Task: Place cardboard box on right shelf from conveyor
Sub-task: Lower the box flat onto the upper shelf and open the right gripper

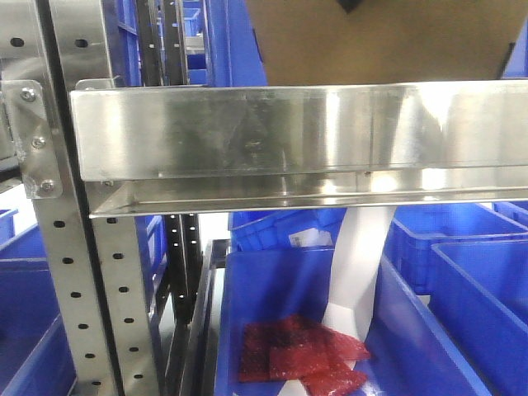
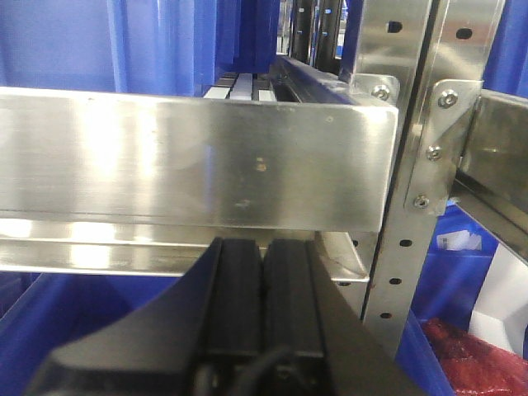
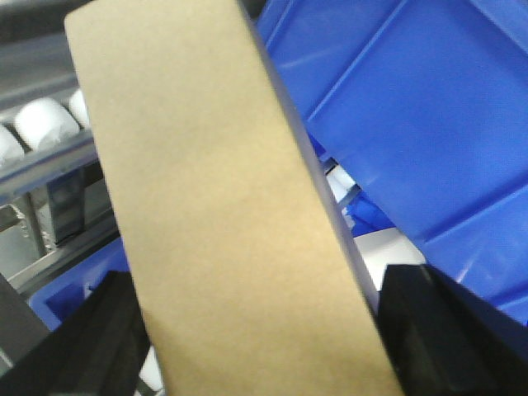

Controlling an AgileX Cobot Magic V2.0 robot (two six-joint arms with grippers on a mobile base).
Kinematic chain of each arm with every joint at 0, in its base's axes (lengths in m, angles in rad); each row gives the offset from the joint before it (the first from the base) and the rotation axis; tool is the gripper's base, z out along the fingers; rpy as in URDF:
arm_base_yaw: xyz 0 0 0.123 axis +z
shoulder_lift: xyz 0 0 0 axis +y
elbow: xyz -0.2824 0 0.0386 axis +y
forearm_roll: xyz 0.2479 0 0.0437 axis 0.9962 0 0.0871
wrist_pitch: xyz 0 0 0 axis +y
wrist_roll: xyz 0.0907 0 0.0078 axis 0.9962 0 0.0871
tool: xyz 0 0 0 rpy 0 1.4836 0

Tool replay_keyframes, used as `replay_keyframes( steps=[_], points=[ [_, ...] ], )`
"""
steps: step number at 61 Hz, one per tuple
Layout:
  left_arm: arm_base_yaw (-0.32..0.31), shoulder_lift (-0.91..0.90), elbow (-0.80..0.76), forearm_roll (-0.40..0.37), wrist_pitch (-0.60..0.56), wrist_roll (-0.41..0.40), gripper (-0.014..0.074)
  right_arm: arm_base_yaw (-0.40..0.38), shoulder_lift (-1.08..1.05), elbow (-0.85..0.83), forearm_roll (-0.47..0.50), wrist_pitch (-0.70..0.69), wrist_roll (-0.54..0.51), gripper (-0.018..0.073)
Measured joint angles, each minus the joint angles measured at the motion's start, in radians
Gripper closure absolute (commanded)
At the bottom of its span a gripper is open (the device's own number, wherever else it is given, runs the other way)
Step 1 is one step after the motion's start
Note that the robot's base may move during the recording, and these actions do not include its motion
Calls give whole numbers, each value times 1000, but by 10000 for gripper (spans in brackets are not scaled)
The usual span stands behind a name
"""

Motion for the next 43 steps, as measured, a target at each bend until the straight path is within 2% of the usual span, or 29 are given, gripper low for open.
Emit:
replay_keyframes(
  steps=[7, 18, 22, 26, 36, 43],
  points=[
    [0, 0, 0, 0, 0, 0, 712, 6, -18, 45, 0, -47, 0, -64],
    [0, 0, 0, 0, 0, 0, 712, 10, -20, 57, 0, -36, -32, -64],
    [0, 0, 0, 0, 0, 0, 712, 10, -20, 59, -2, -17, -94, -64],
    [0, 0, 0, 0, 0, 0, 712, 10, -20, 66, -19, 9, -201, -64],
    [0, 0, 0, 0, 0, 0, 713, 21, -20, 71, -40, 39, -515, -64],
    [0, 0, 0, 0, 0, 0, 713, 43, -20, 71, -46, 39, -593, -64]
  ],
)
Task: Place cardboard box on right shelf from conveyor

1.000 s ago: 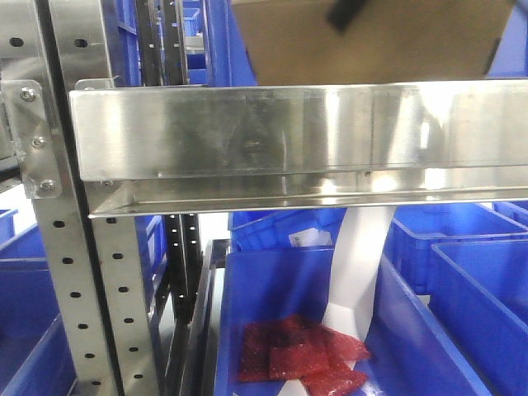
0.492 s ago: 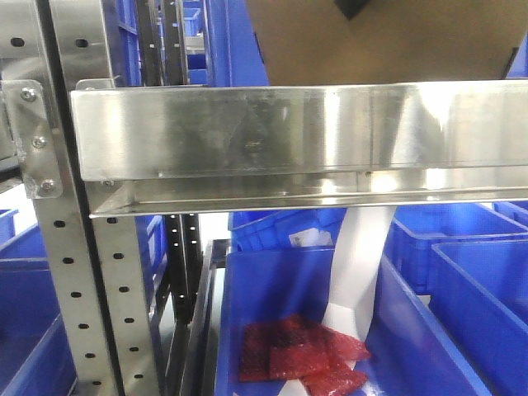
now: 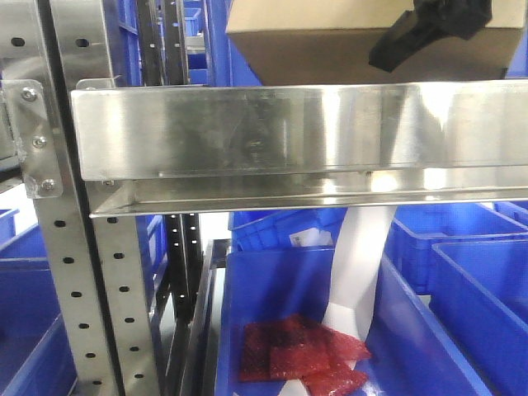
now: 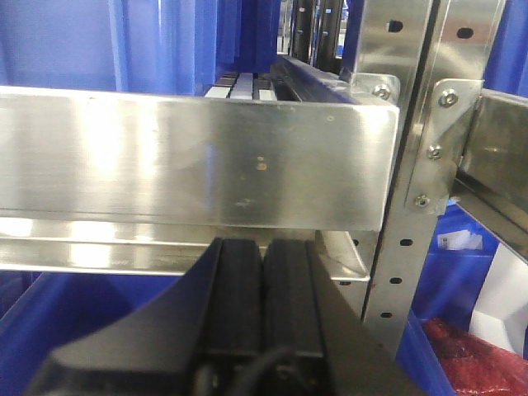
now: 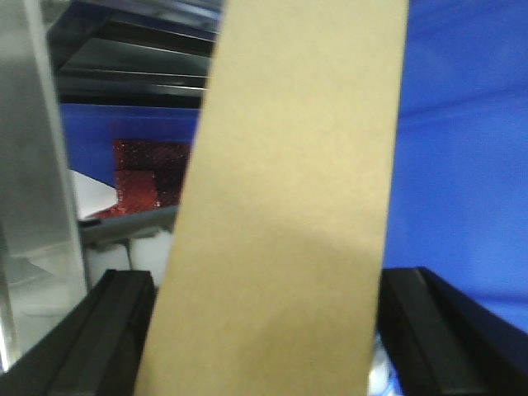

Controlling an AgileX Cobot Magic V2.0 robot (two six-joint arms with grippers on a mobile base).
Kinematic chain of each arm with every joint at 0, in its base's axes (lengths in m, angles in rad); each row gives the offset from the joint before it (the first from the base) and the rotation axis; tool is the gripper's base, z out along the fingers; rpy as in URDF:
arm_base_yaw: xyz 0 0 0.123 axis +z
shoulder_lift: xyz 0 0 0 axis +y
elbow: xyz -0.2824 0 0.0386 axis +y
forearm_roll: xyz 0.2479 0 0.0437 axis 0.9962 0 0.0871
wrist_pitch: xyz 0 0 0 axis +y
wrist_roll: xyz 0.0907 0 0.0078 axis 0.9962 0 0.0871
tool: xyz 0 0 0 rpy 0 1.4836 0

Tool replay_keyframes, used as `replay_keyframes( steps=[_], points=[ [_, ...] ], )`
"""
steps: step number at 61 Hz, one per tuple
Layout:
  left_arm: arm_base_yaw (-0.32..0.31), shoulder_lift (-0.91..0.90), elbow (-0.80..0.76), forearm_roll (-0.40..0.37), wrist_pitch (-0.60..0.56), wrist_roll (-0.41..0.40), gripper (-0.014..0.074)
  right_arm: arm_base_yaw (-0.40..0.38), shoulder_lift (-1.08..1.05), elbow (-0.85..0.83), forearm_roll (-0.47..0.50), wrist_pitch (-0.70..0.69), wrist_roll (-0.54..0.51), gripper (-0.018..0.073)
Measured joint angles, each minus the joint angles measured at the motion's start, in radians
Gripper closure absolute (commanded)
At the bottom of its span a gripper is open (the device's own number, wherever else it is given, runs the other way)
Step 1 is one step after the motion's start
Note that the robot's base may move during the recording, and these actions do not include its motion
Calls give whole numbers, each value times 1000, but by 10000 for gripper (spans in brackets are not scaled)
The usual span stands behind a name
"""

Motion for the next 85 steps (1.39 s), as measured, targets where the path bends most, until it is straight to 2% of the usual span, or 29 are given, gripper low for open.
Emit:
replay_keyframes(
  steps=[16, 26, 31, 35, 41, 44, 51, 60, 62, 73, 85],
  points=[
    [0, 0, 0, 0, 0, 0, 713, 67, -10, 0, 29, 6, -26, -64],
    [0, 0, 0, 0, 0, 0, 713, 97, -51, 0, 164, 14, -24, -64],
    [0, 0, 0, 0, 0, 0, 712, 107, -73, 0, 215, 14, 16, -63],
    [0, 0, 0, 0, 0, 0, 712, 118, -94, 7, 229, 11, 98, -55],
    [0, 0, 0, 0, 0, 0, 713, 130, -142, 43, 235, -25, 286, 10],
    [0, 0, 0, 0, 0, 0, 712, 134, -179, 83, 218, -60, 434, 80],
    [0, 0, 0, 0, 0, 0, 713, 135, -286, 179, 159, -126, 706, 239],
    [0, 0, 0, 0, 0, 0, 712, 135, -451, 304, 89, -196, 966, 481],
    [0, 0, 0, 0, 0, 0, 713, 135, -490, 332, 68, -209, 1018, 507],
    [0, 0, 0, 0, 0, 0, 712, 135, -677, 435, -5, -244, 1191, 494],
    [0, 0, 0, 0, 0, 0, 713, 135, -778, 495, -29, -249, 1235, 494]
  ],
)
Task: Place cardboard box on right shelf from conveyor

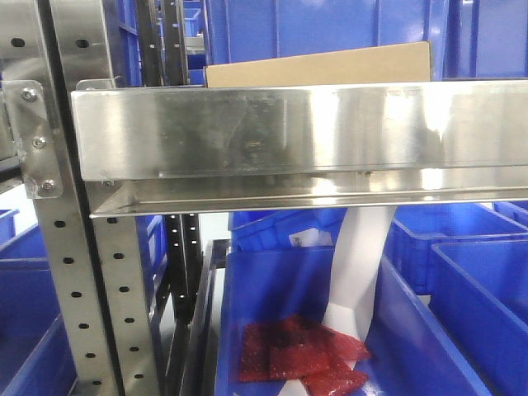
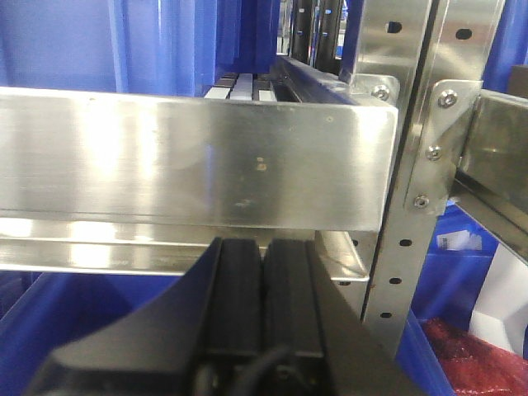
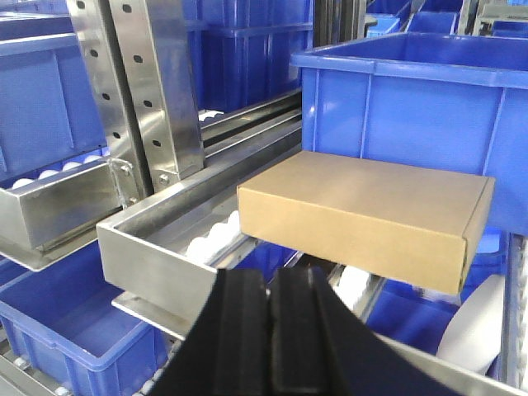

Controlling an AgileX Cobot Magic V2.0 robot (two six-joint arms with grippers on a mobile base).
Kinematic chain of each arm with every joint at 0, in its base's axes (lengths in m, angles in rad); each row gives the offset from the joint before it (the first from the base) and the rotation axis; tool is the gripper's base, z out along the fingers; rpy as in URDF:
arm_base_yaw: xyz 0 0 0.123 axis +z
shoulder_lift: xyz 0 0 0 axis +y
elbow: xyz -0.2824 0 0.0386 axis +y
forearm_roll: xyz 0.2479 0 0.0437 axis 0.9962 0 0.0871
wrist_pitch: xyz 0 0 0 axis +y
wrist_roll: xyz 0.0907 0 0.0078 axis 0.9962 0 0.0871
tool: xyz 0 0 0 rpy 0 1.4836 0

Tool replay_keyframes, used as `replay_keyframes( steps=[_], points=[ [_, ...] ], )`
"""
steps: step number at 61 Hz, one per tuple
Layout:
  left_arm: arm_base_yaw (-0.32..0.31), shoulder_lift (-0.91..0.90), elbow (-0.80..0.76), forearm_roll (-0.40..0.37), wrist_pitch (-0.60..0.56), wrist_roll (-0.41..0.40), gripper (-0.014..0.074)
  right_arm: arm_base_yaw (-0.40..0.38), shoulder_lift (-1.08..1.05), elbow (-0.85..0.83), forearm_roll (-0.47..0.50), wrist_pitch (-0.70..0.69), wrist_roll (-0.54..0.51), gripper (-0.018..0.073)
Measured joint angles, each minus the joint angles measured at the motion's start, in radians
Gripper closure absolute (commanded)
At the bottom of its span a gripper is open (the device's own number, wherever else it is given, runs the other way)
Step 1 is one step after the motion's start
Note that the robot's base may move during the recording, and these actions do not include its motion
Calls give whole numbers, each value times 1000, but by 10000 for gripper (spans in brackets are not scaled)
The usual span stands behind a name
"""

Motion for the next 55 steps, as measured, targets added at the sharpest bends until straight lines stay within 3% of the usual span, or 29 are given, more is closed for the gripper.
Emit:
replay_keyframes(
  steps=[42, 55],
  points=[
    [0, 0, 0, 0, 0, 0, 712, -4, -11, 8, -28, 12, 8, 494],
    [0, 0, 0, 0, 0, 0, 713, -167, -136, 106, -48, 27, 8, 494]
  ],
)
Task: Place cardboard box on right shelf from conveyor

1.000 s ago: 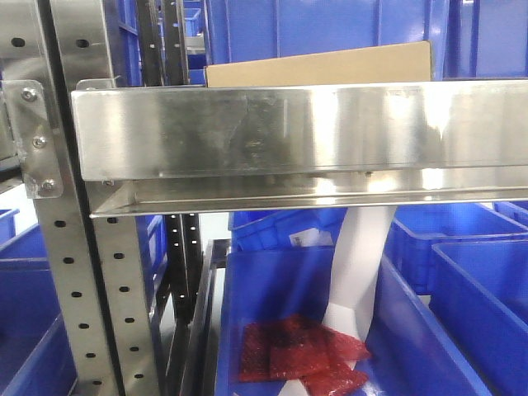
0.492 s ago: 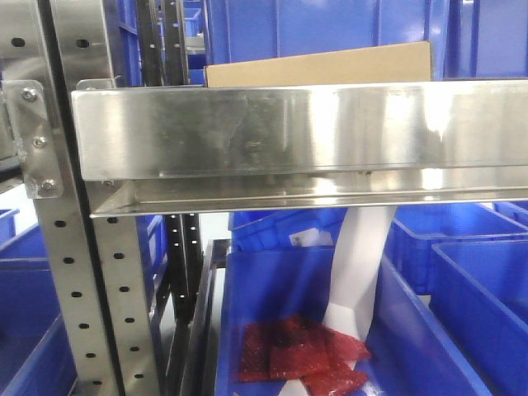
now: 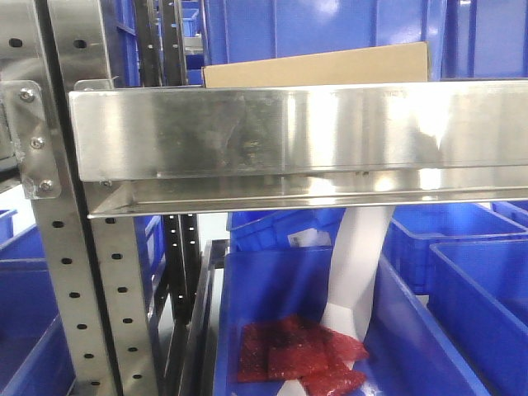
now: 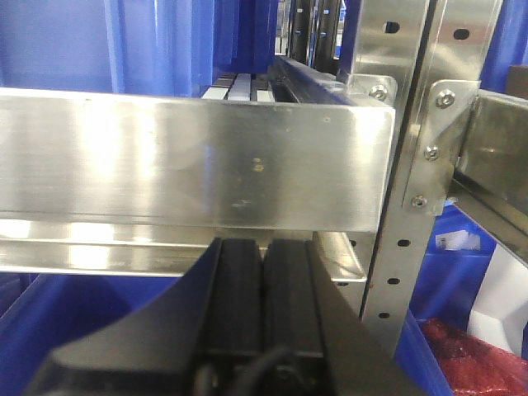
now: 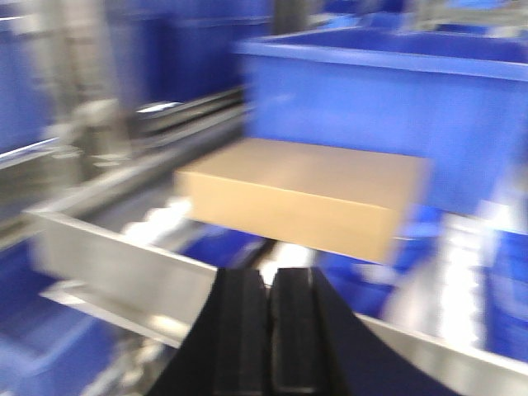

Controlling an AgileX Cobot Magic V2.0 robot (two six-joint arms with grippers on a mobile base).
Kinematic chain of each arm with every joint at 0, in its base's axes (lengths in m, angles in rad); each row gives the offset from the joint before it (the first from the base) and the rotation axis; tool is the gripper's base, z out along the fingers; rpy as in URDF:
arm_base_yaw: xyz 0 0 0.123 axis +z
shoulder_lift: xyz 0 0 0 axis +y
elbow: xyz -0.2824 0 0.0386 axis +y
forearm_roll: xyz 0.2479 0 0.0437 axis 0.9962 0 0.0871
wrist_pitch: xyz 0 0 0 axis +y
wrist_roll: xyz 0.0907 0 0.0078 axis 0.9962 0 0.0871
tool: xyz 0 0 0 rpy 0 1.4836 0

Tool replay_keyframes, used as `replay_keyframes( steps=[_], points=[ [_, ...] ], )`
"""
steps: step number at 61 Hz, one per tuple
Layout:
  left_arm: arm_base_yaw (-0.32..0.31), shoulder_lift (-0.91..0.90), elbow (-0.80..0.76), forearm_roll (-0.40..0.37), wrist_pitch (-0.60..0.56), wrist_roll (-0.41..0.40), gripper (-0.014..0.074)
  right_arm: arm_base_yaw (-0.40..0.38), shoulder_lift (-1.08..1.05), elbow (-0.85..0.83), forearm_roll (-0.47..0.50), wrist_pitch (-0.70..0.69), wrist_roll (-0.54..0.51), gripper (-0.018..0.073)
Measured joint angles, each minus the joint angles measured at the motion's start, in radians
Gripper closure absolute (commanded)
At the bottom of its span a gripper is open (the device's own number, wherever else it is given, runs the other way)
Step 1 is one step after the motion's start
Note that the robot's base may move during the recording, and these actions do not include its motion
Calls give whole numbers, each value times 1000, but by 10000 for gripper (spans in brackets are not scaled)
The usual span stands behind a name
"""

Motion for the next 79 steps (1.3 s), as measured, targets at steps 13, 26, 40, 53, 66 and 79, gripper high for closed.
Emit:
replay_keyframes(
  steps=[13, 26, 40, 53, 66, 79],
  points=[
    [0, 0, 0, 0, 0, 0, 713, -219, -246, 247, -2, -33, 0, 494],
    [0, 0, 0, 0, 0, 0, 712, -329, -444, 448, -2, -115, 0, 494],
    [0, 0, 0, 0, 0, 0, 713, -348, -490, 577, -2, -215, 2, 494],
    [0, 0, 0, 0, 0, 0, 713, -348, -490, 580, -2, -231, 8, 494],
    [0, 0, 0, 0, 0, 0, 712, -348, -490, 580, -2, -234, 8, 494],
    [0, 0, 0, 0, 0, 0, 712, -348, -490, 580, -2, -235, 8, 494]
  ],
)
